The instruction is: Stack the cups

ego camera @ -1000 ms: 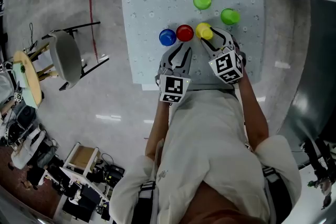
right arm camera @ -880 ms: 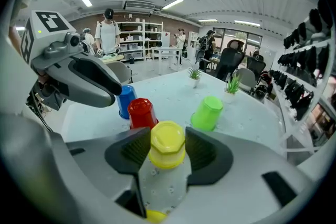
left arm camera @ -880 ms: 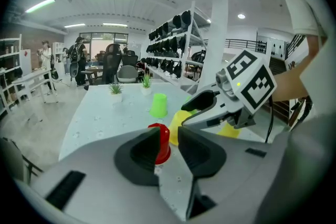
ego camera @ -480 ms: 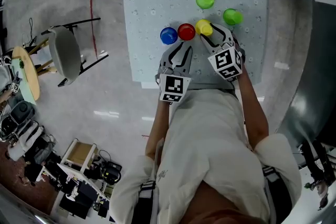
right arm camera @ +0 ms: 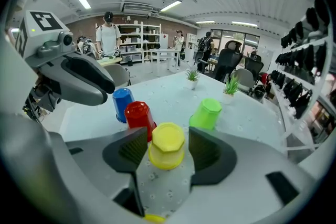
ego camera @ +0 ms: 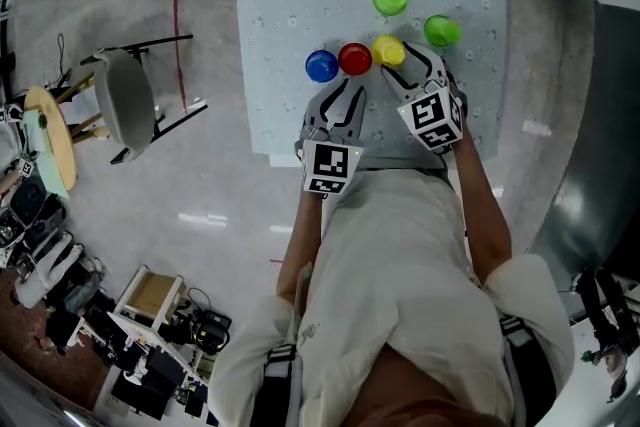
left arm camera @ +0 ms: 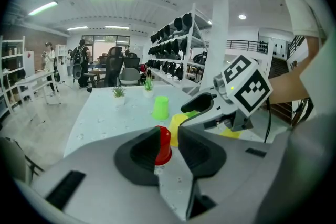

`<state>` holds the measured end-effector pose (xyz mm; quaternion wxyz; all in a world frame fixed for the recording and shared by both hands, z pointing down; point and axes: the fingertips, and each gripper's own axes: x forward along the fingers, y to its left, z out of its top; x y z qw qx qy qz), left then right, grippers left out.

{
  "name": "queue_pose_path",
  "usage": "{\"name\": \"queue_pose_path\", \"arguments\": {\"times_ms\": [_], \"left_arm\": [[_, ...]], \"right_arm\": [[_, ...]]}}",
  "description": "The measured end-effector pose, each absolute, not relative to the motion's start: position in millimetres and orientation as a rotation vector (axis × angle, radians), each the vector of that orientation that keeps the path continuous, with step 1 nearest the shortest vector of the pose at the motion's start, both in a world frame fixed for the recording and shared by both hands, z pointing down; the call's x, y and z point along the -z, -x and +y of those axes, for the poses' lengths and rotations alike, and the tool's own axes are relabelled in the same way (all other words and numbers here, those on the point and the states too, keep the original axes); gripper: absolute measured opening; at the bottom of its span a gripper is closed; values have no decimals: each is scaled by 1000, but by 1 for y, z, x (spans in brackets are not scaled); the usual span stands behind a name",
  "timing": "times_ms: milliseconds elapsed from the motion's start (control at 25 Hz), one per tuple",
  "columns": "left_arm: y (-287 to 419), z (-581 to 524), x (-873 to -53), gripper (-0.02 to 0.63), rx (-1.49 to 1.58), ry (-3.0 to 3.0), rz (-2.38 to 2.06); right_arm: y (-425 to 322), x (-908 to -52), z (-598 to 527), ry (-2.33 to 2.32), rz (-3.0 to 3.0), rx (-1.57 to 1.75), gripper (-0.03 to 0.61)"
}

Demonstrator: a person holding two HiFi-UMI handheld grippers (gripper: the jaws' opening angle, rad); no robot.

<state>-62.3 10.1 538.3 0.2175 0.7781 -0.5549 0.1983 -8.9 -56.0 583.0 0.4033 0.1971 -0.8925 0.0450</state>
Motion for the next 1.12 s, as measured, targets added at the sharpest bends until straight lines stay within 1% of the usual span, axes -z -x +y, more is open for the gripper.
{"name": "queue_pose_path", "arguments": {"times_ms": [320,600,1120], "left_arm": [[56,10,-528,110,-549,-2195,-1531],[37,10,-520,110,-561,-2268,-1480],[-11,11,-527,110,-620,-2388,-1305]], "right_arm": [[-2,-555,-59,-589,-2300,-109,230],[-36,-532,-43,-679,-2297,-134,224],[-102,-538,-7,-816,-2220,-240,224]]}}
